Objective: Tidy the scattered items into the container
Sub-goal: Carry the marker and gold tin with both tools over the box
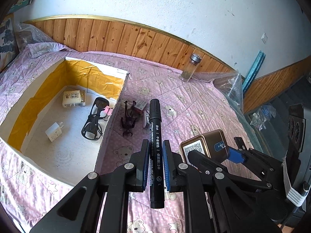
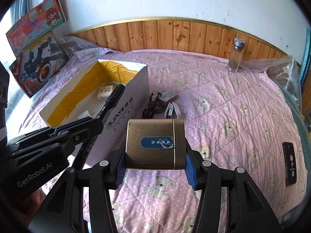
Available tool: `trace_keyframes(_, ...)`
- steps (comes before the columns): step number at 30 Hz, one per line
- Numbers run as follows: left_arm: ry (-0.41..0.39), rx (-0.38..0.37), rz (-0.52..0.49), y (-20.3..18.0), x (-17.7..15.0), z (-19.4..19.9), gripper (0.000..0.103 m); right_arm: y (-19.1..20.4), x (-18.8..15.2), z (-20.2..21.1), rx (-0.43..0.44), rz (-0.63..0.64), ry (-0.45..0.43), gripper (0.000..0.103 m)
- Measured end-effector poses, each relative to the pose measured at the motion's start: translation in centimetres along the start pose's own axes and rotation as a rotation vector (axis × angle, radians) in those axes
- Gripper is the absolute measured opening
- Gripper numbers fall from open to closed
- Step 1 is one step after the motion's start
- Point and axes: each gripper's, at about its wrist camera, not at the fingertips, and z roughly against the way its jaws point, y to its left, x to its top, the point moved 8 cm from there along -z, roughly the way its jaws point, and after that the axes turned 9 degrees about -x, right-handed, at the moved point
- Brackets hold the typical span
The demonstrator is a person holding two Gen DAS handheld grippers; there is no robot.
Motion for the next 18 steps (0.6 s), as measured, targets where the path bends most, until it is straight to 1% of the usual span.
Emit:
trace_keyframes(10, -0.034, -0.005, 0.037, 1.5, 0.5, 2.0, 0.014, 2.4, 0.4, 0.5, 0.023, 0.031, -0.008, 0.053)
trace_keyframes(18, -0.064, 0.01, 0.081, 3.7, 1.3, 3.4, 0.014, 4.0, 1.1, 0.9, 0.047, 0.055, -0.022, 0.053)
